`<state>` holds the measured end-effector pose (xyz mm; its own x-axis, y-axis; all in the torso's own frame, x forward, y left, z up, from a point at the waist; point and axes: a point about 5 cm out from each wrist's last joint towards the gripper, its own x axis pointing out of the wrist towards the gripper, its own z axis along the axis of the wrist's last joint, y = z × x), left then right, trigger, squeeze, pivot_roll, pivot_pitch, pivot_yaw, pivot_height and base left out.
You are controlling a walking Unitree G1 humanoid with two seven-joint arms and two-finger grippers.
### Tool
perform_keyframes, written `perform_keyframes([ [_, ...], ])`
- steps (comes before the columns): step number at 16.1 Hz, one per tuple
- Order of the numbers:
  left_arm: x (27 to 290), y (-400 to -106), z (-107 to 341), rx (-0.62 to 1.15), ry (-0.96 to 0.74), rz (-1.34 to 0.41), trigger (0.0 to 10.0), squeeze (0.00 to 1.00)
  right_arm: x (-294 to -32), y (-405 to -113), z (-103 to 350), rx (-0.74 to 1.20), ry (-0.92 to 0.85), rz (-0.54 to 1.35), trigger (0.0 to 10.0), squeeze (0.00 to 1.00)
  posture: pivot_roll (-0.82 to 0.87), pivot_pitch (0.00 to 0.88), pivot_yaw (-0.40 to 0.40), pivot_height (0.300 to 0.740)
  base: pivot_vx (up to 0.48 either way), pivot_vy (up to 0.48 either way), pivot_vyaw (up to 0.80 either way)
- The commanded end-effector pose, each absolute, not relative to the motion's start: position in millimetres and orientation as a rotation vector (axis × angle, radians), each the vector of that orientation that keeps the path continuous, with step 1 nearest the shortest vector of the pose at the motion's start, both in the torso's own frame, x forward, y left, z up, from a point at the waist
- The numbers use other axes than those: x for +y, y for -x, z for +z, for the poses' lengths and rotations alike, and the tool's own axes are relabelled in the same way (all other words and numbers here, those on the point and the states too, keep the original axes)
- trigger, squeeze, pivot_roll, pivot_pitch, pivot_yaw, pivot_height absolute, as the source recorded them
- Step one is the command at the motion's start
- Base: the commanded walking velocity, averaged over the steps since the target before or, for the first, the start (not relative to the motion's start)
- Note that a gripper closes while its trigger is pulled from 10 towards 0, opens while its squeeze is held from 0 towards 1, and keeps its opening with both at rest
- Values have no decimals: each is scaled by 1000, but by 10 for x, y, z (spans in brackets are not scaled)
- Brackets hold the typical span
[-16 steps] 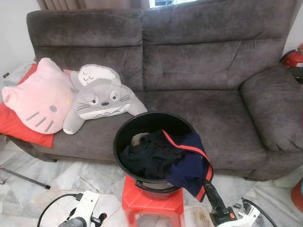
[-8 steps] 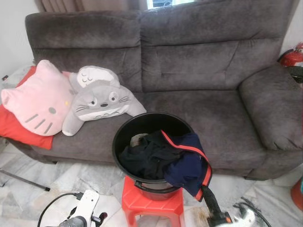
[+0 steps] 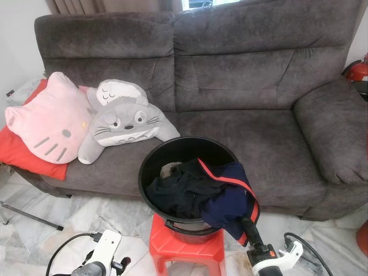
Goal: Hang hanger
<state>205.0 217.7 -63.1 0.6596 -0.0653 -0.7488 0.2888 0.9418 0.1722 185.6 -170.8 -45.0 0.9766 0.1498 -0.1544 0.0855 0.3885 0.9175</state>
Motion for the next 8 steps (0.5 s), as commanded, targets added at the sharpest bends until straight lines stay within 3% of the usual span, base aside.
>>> perform_keyframes([
  [1, 2234, -2061, -606, 818, -319, -213, 10000, 0, -1670, -1851, -466, 233, -1176, 48, 10000, 0, -181, 0, 133, 740, 0, 0, 0],
  [8, 2236, -2065, -601, 811, -334, -211, 10000, 0, -1653, -1642, -619, 275, -1186, -17, 10000, 0, -183, 0, 135, 740, 0, 0, 0],
])
